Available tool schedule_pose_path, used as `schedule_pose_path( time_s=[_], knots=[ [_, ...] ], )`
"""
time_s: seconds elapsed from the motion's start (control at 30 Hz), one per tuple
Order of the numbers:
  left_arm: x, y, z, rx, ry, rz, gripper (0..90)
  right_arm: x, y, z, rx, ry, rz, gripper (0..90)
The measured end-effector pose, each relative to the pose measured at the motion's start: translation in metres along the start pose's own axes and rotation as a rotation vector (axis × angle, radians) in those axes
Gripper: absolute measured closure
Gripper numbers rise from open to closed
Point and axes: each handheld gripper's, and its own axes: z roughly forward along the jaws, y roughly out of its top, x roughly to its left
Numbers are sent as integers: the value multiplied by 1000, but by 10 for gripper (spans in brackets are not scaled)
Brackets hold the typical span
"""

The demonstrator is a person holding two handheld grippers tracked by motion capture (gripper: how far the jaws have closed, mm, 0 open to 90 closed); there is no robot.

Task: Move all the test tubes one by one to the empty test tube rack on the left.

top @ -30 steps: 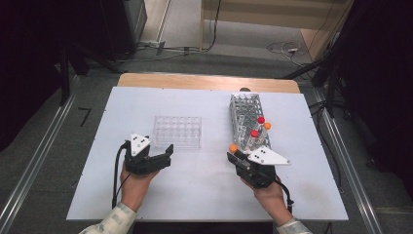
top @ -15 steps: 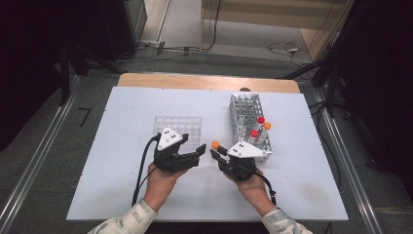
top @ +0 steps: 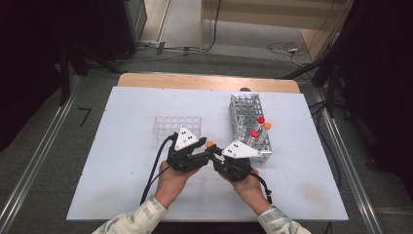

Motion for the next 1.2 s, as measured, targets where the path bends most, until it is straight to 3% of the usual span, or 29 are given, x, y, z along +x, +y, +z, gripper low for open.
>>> schedule_pose_path(
  time_s=[0.13,0.37,0.67,1.03,1.2],
  knots=[
    [-1,0,0,-6,-3,3,679,0,0,0,1,-1,-1,715],
    [0,1,1,-1,-1,8,694,0,0,0,1,-1,2,709],
    [3,4,0,-8,13,7,701,-4,0,-3,2,30,18,421],
    [11,12,-7,-12,26,0,701,-10,-6,-25,14,30,35,274],
    [15,18,-12,-25,31,-7,701,-15,-14,-35,19,24,50,265]
  ],
)
